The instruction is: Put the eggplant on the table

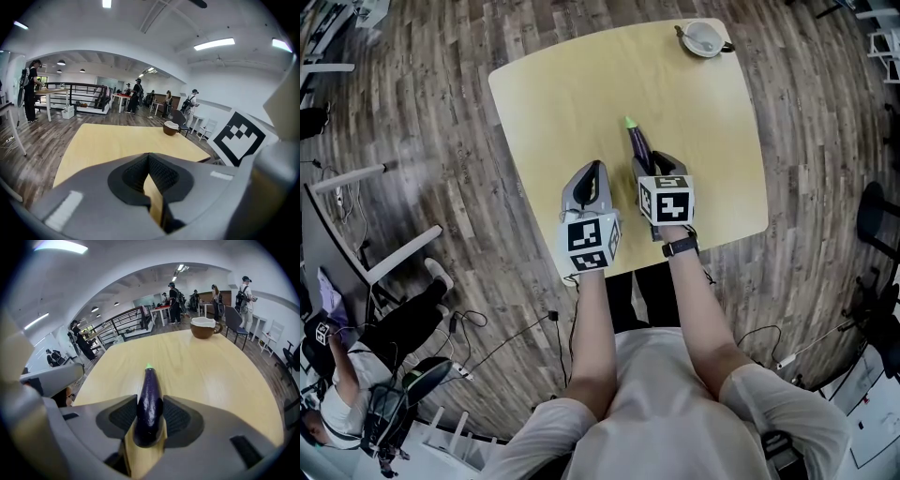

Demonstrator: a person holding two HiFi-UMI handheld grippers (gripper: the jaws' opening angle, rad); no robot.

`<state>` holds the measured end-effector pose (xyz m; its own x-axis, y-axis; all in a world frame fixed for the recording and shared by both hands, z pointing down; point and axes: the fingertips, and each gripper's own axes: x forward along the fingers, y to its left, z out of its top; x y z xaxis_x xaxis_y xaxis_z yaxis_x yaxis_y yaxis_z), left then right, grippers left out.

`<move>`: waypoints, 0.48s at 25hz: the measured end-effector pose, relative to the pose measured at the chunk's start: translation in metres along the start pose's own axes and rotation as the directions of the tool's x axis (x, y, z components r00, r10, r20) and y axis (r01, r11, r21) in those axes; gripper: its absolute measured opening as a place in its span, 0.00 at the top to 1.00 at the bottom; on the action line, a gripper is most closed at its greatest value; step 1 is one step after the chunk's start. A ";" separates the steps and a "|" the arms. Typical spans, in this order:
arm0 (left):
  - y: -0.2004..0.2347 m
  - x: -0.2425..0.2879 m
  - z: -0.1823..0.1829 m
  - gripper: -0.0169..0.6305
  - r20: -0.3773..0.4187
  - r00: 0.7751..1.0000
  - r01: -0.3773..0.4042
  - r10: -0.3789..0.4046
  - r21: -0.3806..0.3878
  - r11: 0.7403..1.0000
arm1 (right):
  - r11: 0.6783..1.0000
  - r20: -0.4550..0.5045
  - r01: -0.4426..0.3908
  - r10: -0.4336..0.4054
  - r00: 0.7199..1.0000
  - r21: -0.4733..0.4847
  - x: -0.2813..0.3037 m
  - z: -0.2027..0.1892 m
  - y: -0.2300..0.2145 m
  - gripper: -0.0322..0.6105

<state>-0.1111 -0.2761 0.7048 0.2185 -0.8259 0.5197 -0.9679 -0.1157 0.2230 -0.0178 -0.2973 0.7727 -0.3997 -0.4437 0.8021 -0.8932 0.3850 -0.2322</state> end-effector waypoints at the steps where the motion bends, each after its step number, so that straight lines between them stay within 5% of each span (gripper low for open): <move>1: 0.000 -0.001 0.001 0.96 0.002 1.000 -0.002 0.002 -0.003 1.000 | 1.000 -0.008 -0.002 0.002 1.000 -0.010 0.000 0.000 0.001 0.68; 12: -0.001 -0.036 0.024 0.96 0.054 0.997 -0.051 0.051 -0.010 0.999 | 0.996 0.073 -0.061 0.065 0.995 -0.060 -0.026 0.028 0.012 0.63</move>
<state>-0.1209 -0.2596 0.6666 0.1613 -0.8596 0.4848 -0.9765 -0.0681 0.2043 -0.0239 -0.3041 0.7336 -0.4709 -0.4752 0.7433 -0.8533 0.4592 -0.2470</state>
